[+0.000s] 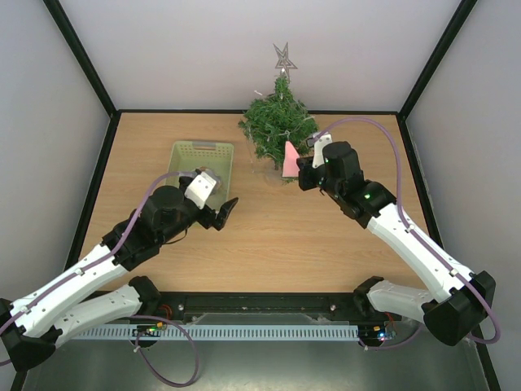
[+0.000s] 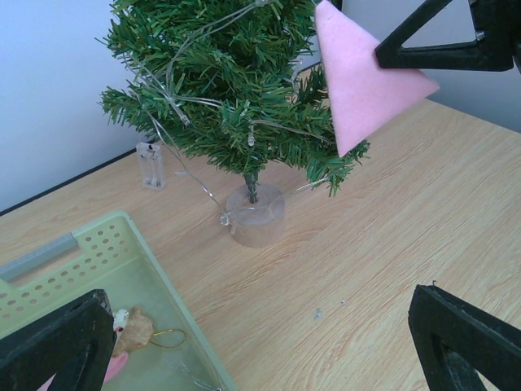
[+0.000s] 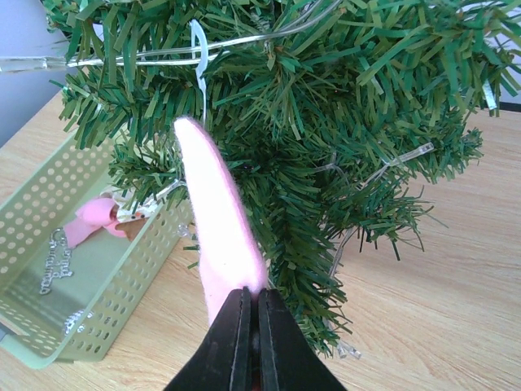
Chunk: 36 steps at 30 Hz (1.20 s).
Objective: Decorate the small christmas tree
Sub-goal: Hang the decoration item on the Christmas tree.
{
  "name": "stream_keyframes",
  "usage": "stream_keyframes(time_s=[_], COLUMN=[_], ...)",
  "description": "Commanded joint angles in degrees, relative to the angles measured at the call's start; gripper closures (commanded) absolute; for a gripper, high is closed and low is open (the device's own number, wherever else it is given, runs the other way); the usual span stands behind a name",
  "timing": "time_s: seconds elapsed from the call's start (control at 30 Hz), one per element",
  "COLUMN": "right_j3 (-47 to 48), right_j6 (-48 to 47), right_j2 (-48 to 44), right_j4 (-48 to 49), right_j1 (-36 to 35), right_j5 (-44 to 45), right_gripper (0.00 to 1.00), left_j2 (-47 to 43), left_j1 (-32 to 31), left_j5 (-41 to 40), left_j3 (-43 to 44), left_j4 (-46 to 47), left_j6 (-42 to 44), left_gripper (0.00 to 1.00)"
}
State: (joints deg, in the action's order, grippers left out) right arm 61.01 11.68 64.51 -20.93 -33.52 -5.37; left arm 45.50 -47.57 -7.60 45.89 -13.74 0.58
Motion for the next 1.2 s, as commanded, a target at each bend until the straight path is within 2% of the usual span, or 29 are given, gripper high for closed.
stream_keyframes(time_s=[0.0, 0.27, 0.5, 0.6, 0.67, 0.8, 0.93, 1.17], right_j3=[-0.3, -1.0, -1.6, -1.7, -1.4, -1.8, -2.2, -6.8], right_j6=[-1.1, -0.6, 0.1, 0.1, 0.3, 0.6, 0.9, 2.8], right_j2=[-0.5, -0.9, -1.1, -0.8, -0.5, -1.4, -3.3, -6.8], right_j4=[-1.5, -0.5, 3.2, 3.8, 3.6, 2.9, 1.5, 3.7], right_j1=[-0.1, -0.1, -0.1, -0.1, -0.1, -0.1, -0.1, -0.1], right_j5=[0.4, 1.0, 1.4, 1.4, 1.1, 1.0, 1.1, 1.4], right_gripper=[0.98, 0.96, 0.97, 0.92, 0.84, 0.78, 0.62, 0.6], left_j2=[-0.4, -0.3, -0.3, -0.3, -0.3, -0.1, 0.3, 2.2], left_j1=[0.5, 1.2, 1.3, 1.4, 1.5, 1.7, 1.9, 3.6], left_j5=[-0.8, -1.0, -0.9, -1.1, -1.1, -1.4, -1.9, -2.9], left_j3=[-0.5, -0.8, -0.8, -0.9, -1.0, -1.0, -1.0, -0.3], left_j4=[-0.4, -0.5, -0.4, -0.4, -0.4, -0.4, -0.4, -1.0], left_j6=[0.7, 0.7, 0.6, 0.6, 0.5, 0.5, 0.3, -1.2], left_gripper=[0.0, 0.0, 0.0, 0.0, 0.0, 0.0, 0.0, 0.0])
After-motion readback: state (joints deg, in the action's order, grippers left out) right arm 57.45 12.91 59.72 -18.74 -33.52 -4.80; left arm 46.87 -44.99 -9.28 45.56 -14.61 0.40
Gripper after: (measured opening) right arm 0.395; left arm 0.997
